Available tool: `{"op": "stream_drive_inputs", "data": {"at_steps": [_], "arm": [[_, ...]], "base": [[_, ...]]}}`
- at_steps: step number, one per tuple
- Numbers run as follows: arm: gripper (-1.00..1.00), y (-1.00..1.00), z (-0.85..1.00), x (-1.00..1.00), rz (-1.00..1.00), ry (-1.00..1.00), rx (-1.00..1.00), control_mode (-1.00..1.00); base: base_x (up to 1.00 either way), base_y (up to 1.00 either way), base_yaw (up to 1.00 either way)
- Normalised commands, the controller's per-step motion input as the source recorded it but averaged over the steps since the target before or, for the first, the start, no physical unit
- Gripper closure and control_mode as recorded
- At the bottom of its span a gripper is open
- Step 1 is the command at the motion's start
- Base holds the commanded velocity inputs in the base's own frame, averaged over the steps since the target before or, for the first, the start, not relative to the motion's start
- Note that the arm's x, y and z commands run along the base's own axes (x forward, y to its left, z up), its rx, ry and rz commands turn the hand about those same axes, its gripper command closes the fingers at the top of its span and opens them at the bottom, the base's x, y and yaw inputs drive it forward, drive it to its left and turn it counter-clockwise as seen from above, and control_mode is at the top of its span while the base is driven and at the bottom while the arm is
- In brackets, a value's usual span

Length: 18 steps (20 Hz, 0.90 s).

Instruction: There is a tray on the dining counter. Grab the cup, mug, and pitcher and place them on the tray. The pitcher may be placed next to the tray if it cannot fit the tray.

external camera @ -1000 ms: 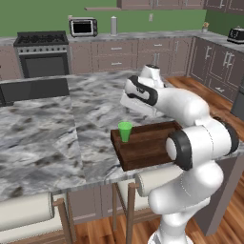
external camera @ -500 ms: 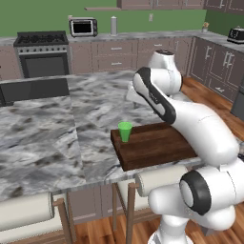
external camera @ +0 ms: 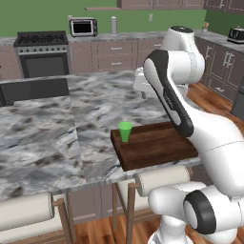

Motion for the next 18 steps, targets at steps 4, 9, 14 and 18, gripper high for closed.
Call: {"op": "stream_drive_inputs", "data": {"at_steps": [4,9,14,18], "arm": [[-1.0,0.0,0.69,-0.54,0.08,0.0,-0.07,-1.0],[-1.0,0.0,0.26,-0.48,0.16,0.0,-0.13,-1.0],[-1.0,-0.06,0.01,-0.47,0.2,0.0,-0.14,-1.0],[-1.0,0.0,0.14,-0.39,0.09,0.0,-0.03,-1.0]], "base": [[0.0,0.0,0.0],[0.0,0.0,0.0],[0.0,0.0,0.0],[0.0,0.0,0.0]]}}
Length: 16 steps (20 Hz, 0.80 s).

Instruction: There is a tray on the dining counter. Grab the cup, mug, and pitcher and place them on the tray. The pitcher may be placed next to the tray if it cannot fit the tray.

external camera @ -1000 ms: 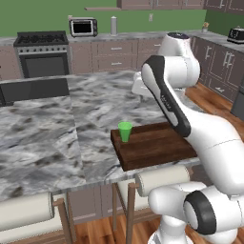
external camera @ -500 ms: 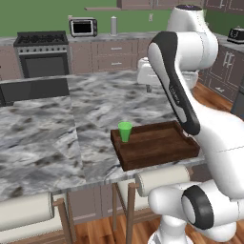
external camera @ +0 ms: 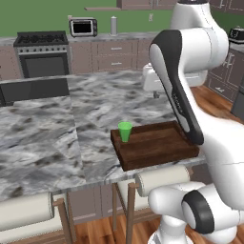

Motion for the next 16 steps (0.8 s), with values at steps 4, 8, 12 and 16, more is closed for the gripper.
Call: {"op": "stream_drive_inputs", "data": {"at_steps": [4,8,12,16], "arm": [[-1.0,-0.04,0.07,-0.32,0.04,0.0,0.0,-1.0],[-1.0,-0.18,0.0,-0.27,0.0,0.0,0.0,-1.0],[-1.0,-0.15,0.0,-0.26,0.0,0.0,0.01,-1.0],[-1.0,-0.09,-0.09,-0.24,0.0,-0.01,0.02,-1.0]], "base": [[0.0,0.0,0.0],[0.0,0.0,0.0],[0.0,0.0,0.0],[0.0,0.0,0.0]]}}
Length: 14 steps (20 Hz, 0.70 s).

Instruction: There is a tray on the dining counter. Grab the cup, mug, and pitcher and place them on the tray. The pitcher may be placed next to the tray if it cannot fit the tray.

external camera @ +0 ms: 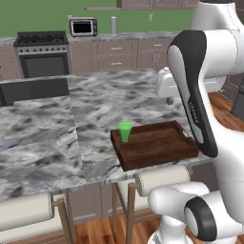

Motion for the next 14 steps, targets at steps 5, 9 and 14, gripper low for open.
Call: {"op": "stream_drive_inputs", "data": {"at_steps": [5,9,14], "arm": [[-1.0,-0.06,-0.27,-0.37,0.0,-0.01,0.02,-1.0],[-1.0,-0.09,-0.09,-0.28,0.0,0.0,0.02,-1.0],[-1.0,-0.01,-0.04,-0.03,0.0,-0.03,0.0,-1.0]], "base": [[0.0,0.0,0.0],[0.0,0.0,0.0],[0.0,0.0,0.0]]}}
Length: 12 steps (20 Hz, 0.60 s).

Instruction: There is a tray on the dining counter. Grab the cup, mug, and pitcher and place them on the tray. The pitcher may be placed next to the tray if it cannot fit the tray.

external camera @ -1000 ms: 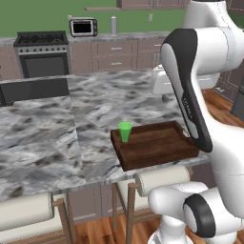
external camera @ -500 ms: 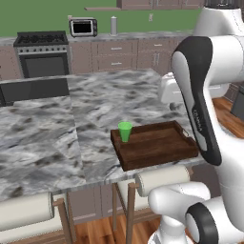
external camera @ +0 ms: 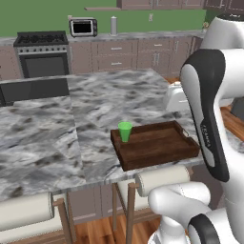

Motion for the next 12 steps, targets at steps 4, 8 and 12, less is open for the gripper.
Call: {"op": "stream_drive_inputs", "data": {"at_steps": [4,8,12], "arm": [[-1.0,0.0,-0.1,0.0,0.0,-0.01,0.0,1.0],[-1.0,0.0,0.0,0.0,0.0,0.0,0.0,1.0],[-1.0,0.0,0.0,0.0,0.0,0.0,0.0,1.0]], "base": [[-0.01,0.0,0.0],[-0.71,0.0,0.01],[-1.0,0.04,0.0]]}}
